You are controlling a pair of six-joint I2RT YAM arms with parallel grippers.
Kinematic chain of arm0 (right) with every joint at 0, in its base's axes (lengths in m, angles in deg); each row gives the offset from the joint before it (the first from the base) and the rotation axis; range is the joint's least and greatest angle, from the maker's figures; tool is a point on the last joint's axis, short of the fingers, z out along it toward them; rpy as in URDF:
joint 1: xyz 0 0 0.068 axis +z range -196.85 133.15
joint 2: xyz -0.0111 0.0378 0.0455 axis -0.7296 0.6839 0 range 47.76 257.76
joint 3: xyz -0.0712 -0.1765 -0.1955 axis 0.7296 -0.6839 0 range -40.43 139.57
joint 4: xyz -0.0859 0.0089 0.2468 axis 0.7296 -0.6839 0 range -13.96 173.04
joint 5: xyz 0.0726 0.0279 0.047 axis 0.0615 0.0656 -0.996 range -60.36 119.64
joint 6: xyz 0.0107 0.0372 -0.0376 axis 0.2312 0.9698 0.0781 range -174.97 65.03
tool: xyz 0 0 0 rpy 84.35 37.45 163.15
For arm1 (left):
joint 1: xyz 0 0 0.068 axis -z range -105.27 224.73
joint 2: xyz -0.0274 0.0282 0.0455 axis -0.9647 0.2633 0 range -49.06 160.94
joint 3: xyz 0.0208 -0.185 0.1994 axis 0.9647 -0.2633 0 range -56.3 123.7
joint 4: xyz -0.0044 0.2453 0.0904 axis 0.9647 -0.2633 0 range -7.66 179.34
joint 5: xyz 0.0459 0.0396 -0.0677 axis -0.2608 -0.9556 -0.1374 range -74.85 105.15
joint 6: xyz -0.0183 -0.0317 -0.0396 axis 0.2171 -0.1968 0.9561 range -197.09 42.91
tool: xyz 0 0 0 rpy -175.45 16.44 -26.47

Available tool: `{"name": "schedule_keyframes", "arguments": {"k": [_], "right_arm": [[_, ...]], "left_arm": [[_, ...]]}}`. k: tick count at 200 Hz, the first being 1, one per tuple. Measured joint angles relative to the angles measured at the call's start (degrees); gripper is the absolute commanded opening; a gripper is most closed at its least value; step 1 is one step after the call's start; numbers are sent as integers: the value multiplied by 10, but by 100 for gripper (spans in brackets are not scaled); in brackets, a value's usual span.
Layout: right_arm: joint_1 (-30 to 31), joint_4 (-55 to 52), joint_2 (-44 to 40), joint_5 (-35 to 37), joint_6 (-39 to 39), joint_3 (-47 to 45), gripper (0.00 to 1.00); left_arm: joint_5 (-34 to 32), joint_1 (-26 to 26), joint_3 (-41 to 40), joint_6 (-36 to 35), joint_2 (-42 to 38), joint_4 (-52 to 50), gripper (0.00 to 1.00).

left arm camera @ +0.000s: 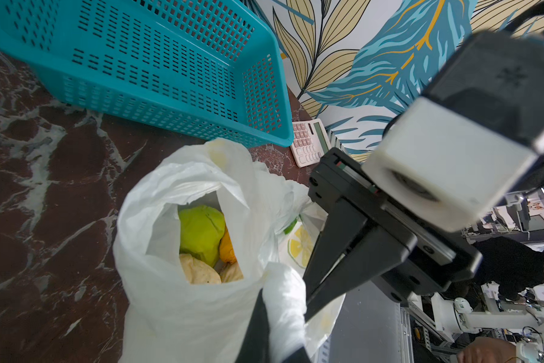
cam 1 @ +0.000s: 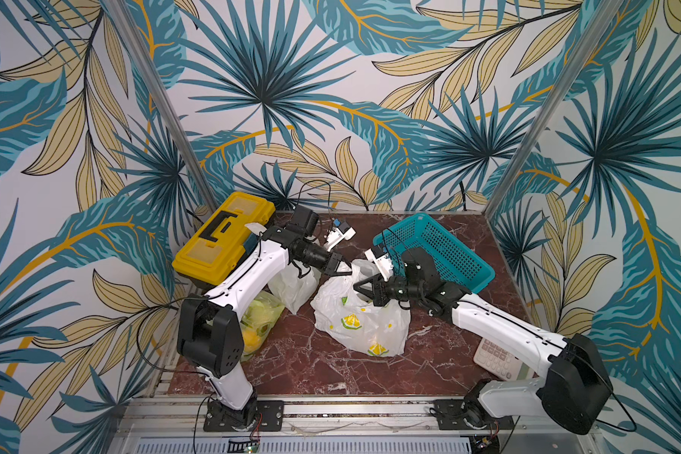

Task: Place the pears into plastic bags & tie knots
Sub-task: Tie the plastic bag at the center of the board.

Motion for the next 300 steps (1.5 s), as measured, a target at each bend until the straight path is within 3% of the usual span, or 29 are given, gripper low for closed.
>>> {"name": "schedule_keyframes", "arguments": {"k": [39,121,151,183,196,207,219,235,279,300], "right_arm": [[1,-1,12,1,-62,6,0],[1,-13,24,-12,-86,11,0],[1,-21,24,-14,-90,14,0],[1,-38,24,-14,-100,16,0],[1,-54,24,-14,-109,24,0],[0,-81,23,-14,-115,39,12],[-5,-110,17,-16,-113,56,32],[-21,-148,0,-19,-108,80,46],[-40,-281,4,18,-125,190,76],[-40,-337,35,52,-152,229,80]], "left_arm": [[5,-10,-33,-6,-26,12,31],[8,-5,-59,-31,-57,16,45],[-32,16,-37,-26,-38,18,37],[-78,21,-34,-16,-33,27,4],[-91,21,-37,-5,-33,39,0],[-100,22,-47,6,-37,59,0],[-106,22,-64,16,-46,82,0],[-115,22,-91,25,-68,112,0],[-118,23,-118,32,-113,162,0],[-116,26,-118,32,-115,172,0]]}}
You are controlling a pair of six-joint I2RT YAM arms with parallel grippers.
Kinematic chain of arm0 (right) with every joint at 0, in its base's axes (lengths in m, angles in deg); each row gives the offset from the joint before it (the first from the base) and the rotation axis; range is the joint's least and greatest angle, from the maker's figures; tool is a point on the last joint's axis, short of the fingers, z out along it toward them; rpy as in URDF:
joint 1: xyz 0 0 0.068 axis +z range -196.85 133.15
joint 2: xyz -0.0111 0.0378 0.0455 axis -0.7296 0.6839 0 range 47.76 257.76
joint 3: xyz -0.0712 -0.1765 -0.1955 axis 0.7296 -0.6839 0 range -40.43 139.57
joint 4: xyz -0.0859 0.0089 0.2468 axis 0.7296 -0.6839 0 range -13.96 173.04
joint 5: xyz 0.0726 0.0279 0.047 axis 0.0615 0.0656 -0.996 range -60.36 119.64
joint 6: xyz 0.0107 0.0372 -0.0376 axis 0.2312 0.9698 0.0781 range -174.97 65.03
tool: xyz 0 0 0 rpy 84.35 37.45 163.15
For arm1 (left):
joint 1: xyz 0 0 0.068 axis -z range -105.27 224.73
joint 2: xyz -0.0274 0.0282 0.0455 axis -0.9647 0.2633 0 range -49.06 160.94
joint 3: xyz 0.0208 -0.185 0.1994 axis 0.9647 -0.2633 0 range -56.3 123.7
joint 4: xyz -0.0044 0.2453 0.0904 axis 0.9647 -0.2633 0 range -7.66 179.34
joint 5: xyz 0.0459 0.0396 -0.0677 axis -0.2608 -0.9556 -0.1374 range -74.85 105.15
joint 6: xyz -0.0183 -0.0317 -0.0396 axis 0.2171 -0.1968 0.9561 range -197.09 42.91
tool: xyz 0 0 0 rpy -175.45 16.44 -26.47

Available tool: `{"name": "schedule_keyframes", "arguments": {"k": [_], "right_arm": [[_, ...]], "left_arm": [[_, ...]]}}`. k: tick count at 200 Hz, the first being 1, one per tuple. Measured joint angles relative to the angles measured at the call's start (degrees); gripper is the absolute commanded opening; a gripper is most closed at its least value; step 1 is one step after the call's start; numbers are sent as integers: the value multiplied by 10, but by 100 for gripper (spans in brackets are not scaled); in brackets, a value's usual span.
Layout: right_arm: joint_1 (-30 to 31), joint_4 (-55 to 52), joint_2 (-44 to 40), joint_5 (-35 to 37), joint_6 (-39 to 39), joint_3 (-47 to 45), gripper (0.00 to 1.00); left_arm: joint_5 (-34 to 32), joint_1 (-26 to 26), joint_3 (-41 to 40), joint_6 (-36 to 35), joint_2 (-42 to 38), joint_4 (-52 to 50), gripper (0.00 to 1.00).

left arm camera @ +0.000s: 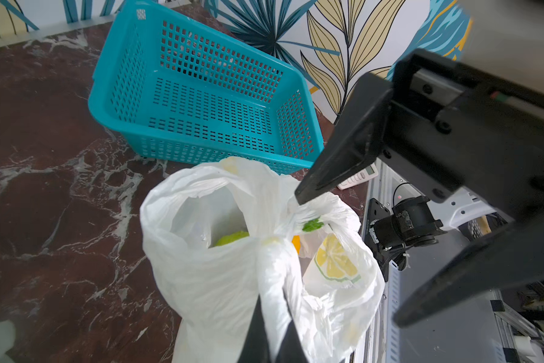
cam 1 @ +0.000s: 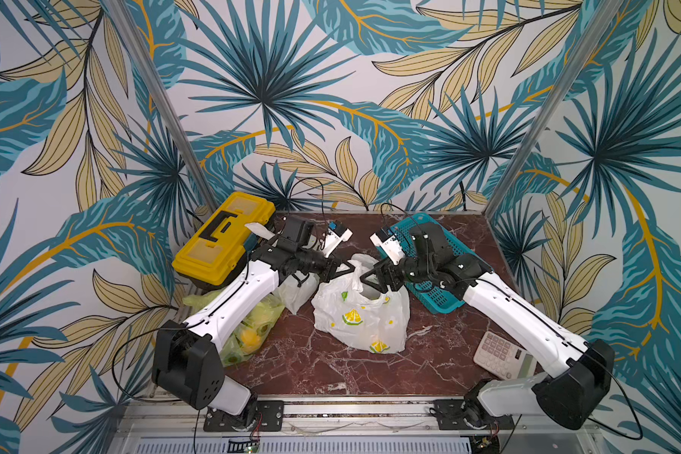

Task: Place the pears into plastic bags & tie knots
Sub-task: Tie the plastic bag at the center of the board.

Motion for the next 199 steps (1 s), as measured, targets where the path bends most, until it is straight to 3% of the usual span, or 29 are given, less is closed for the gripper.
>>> {"name": "schedule_keyframes", "arguments": {"k": [55,83,105,136,167,199], "right_arm": [[2,-63,72,29,-37,63,80],[3,-64,86,21,-38,70,72],[3,-63,102,18,-43,70,58],[3,-58,121,25,-30,71,19],[7,-23,126,40,-19,63,0],[10,44,115,74,-12,28,0]], "left_arm": [[3,3,0,0,0,7,0],[4,5,0,0,0,7,0],[4,5,0,0,0,7,0],[4,5,-3,0,0,10,0],[5,0,-23,3,-5,17,11],[24,-9,-35,11,-15,18,18]]}}
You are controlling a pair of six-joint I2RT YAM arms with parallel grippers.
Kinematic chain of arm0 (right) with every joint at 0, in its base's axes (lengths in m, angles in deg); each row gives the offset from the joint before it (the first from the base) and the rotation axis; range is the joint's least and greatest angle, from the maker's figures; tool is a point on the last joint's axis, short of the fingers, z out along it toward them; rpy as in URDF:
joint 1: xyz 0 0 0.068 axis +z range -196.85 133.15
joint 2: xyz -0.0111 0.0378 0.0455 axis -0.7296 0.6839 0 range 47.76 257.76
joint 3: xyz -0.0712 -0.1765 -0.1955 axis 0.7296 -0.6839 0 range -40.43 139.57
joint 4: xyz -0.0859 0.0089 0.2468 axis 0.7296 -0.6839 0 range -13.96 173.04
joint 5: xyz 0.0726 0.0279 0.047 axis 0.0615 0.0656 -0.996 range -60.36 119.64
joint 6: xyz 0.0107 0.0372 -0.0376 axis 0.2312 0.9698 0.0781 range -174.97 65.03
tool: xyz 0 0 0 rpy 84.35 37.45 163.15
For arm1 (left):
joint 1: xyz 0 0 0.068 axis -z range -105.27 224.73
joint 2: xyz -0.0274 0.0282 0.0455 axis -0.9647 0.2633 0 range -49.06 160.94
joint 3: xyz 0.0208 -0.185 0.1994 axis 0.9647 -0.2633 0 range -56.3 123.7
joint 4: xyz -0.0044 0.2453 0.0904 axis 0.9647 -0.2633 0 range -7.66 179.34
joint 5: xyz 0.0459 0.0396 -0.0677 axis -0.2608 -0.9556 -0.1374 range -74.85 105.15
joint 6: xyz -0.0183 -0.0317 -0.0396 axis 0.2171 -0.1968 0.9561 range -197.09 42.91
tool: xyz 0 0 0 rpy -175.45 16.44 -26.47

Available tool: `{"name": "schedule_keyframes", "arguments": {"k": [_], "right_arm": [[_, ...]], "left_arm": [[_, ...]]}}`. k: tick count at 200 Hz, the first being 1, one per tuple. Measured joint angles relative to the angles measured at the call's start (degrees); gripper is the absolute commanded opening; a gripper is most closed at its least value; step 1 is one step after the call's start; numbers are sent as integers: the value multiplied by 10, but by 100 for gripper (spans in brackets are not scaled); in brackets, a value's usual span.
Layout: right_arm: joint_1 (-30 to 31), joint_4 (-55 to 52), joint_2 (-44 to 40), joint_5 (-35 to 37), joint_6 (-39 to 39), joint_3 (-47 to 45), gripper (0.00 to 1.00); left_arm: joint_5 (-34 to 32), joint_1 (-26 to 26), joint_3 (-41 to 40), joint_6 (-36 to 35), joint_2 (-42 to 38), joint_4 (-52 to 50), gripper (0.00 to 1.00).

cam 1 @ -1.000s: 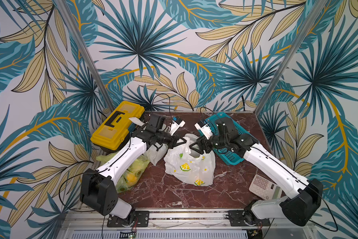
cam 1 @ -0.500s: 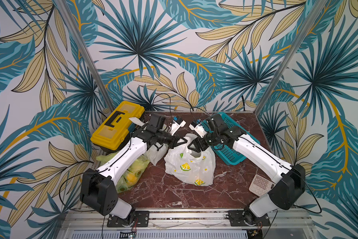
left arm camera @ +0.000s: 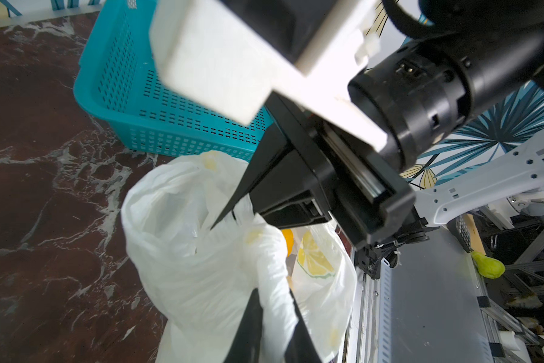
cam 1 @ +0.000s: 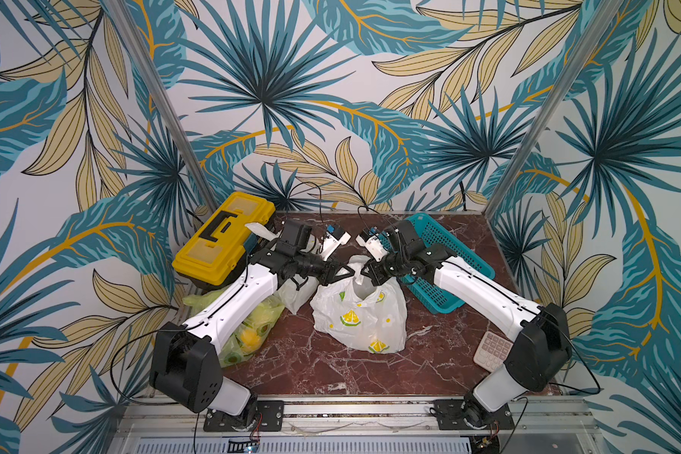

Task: Place the pears into plastic bags & tie knots
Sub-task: Tie the plastic bag at the center of the board.

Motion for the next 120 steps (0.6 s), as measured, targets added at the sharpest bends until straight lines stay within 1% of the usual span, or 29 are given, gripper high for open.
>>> {"name": "schedule_keyframes", "arguments": {"k": [14,33,63,75,90,110,120], "right_arm": [[2,39,-7,17,2,-21,0],[9,90,-19,34,9,-50,0],[18,173,-34,37,26,-81,0],[20,196,-35,21,31,-83,0],[20,214,-35,-16,36,-83,0],[21,216,-35,-56,38,-83,0],[22,210,-35,-66,38,-84,0]], "left_arm": [[4,-5,-8,2,-7,1,19],[6,-10,-21,3,-13,2,25],[9,-12,-36,8,-19,0,26],[10,-12,-36,8,-19,1,27],[8,-12,-36,9,-23,0,31],[7,-18,-36,10,-34,0,35],[8,-25,-36,10,-42,-1,37]]}}
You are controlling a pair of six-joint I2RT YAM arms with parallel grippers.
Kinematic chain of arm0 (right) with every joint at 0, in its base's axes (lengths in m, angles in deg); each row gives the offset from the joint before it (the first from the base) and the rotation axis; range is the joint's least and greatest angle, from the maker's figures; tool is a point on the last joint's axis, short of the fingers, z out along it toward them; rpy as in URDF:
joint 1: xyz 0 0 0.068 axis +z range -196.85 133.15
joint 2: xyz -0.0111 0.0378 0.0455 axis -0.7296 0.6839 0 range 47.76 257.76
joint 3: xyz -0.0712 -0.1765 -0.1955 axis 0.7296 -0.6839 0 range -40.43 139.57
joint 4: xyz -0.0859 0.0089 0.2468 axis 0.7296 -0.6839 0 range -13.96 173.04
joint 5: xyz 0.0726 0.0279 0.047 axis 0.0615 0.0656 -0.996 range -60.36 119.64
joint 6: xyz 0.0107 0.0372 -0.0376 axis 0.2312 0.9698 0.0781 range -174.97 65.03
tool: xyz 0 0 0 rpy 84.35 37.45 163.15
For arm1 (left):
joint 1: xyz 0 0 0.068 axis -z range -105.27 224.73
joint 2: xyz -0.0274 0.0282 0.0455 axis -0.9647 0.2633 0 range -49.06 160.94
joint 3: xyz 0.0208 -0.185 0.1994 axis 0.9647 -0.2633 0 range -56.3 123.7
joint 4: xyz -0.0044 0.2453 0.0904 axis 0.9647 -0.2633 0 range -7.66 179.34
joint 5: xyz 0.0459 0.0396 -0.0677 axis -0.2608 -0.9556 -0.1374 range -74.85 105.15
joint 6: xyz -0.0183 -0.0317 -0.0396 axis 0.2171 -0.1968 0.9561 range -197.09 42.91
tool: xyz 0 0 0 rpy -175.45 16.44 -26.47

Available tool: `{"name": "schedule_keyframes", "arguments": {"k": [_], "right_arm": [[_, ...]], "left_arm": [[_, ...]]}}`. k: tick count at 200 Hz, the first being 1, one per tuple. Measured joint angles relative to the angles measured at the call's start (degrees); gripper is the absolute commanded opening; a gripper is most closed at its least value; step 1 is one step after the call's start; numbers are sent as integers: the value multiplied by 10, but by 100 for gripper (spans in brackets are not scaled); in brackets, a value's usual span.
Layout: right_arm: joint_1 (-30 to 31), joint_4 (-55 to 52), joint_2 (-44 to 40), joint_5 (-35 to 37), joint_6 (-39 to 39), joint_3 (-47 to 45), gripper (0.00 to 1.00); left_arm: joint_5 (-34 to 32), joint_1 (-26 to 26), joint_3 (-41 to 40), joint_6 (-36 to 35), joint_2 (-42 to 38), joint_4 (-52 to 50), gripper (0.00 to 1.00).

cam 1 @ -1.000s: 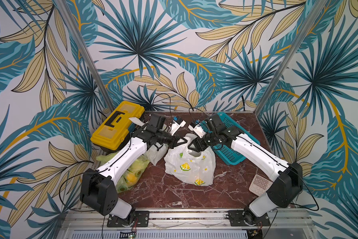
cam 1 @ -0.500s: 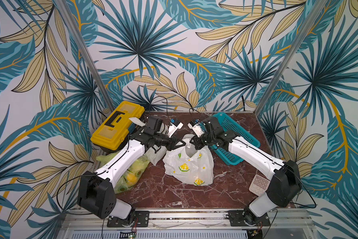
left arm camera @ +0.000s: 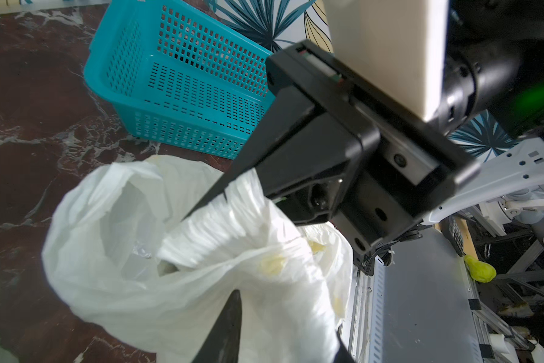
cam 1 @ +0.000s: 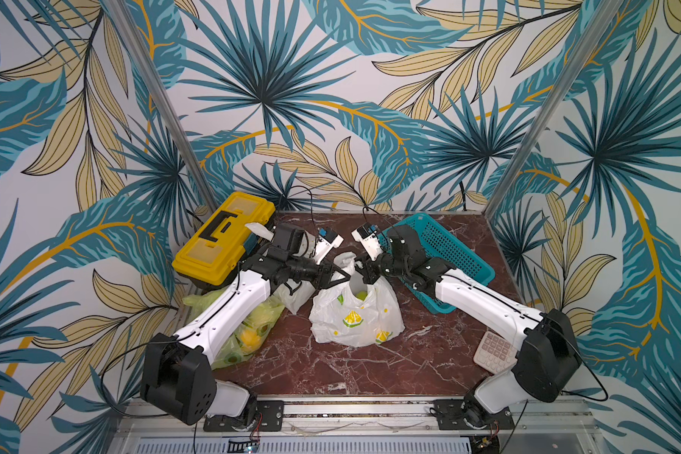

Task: Place the pears into plastic bags & tie knots
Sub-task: Tie the plastic bag at the center of the board.

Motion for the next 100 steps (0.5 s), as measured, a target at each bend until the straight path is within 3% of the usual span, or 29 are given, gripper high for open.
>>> {"name": "schedule_keyframes", "arguments": {"k": [51,100], "right_arm": [[2,69,-19,5,29,-61,0],[2,252,-15,-3,111,-98,0]], "left_arm": [[55,-13,-11,12,-15,4,46],[100,-7,-21,37,-9,12,46]]}}
